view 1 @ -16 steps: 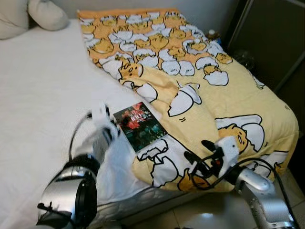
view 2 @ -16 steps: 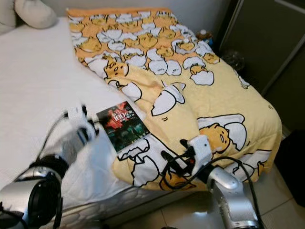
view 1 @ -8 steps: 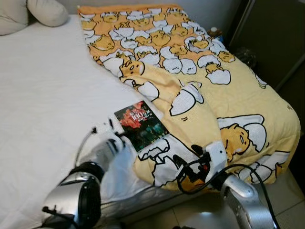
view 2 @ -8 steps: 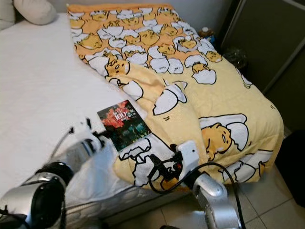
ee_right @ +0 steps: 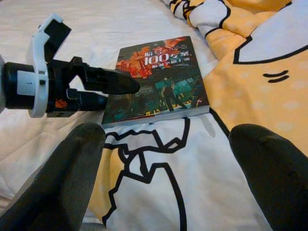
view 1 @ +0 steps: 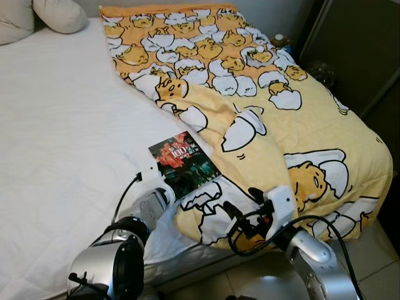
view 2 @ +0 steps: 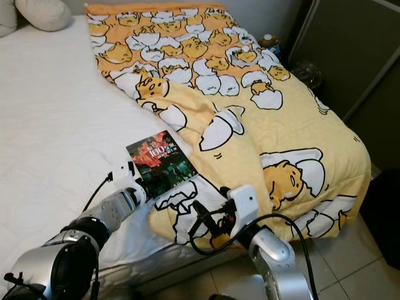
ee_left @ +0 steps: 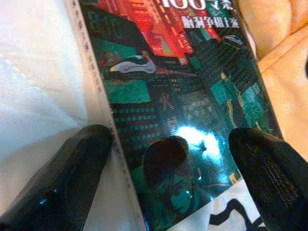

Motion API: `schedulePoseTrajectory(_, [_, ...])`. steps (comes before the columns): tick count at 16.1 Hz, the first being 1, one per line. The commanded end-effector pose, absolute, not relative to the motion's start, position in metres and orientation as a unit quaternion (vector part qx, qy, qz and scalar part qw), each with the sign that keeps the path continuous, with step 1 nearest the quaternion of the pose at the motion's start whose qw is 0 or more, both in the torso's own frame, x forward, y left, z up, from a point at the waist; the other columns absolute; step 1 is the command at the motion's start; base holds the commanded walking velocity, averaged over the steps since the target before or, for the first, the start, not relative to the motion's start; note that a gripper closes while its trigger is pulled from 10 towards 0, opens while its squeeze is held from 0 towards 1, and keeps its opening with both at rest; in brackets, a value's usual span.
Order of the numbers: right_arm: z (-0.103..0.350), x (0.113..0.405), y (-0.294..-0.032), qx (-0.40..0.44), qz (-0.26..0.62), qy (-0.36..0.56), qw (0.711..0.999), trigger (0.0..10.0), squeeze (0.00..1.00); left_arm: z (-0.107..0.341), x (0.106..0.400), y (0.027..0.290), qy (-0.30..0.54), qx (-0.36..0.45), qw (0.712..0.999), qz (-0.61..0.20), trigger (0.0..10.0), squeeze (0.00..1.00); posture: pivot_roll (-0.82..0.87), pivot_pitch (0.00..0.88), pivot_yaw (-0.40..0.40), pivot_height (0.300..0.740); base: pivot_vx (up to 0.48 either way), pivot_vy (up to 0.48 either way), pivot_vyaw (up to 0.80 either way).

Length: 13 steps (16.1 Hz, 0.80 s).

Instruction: Clean up the room

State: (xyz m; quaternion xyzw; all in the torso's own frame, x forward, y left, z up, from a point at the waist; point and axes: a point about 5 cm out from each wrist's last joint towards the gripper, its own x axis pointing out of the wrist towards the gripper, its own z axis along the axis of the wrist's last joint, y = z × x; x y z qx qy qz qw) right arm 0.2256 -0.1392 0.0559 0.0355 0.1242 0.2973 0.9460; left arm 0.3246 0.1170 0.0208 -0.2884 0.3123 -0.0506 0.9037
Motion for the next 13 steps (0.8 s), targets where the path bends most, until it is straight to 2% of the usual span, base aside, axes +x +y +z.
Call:
schedulePoseTrajectory(1, [0.059, 0.223, -0.144, 0.026, 0.291, 0.124, 0.948, 10.0, 0.0, 0.022, 0.325, 0.108, 0.309, -0.295, 0.901, -0.069, 10.0, 0.0, -0.11, 0.085, -0.035, 0.74, 0.0, 0.0, 0.0])
schedulePoseTrajectory(5, [0.058, 0.218, -0.143, 0.028, 0.289, 0.128, 0.948, 10.0, 0.0, 0.017, 0.32, 0.101, 0.321, -0.282, 0.901, -0.072, 10.0, 0.0, -0.12, 0.093, -0.037, 0.74, 0.0, 0.0, 0.0])
schedulePoseTrajectory(6, [0.058, 0.217, -0.142, 0.029, 0.289, 0.129, 0.948, 10.0, 0.0, 0.014, 0.317, 0.098, 0.325, -0.286, 0.898, -0.076, 0.0, 0.0, -0.12, 0.095, -0.037, 0.74, 0.0, 0.0, 0.0])
schedulePoseTrajectory(13, [0.058, 0.21, -0.141, 0.037, 0.284, 0.139, 0.948, 10.0, 0.0, 0.001, 0.305, 0.097, 0.323, -0.326, 0.888, -0.041, 0.0, 0.0, -0.15, 0.109, -0.045, 0.74, 0.0, 0.0, 0.0])
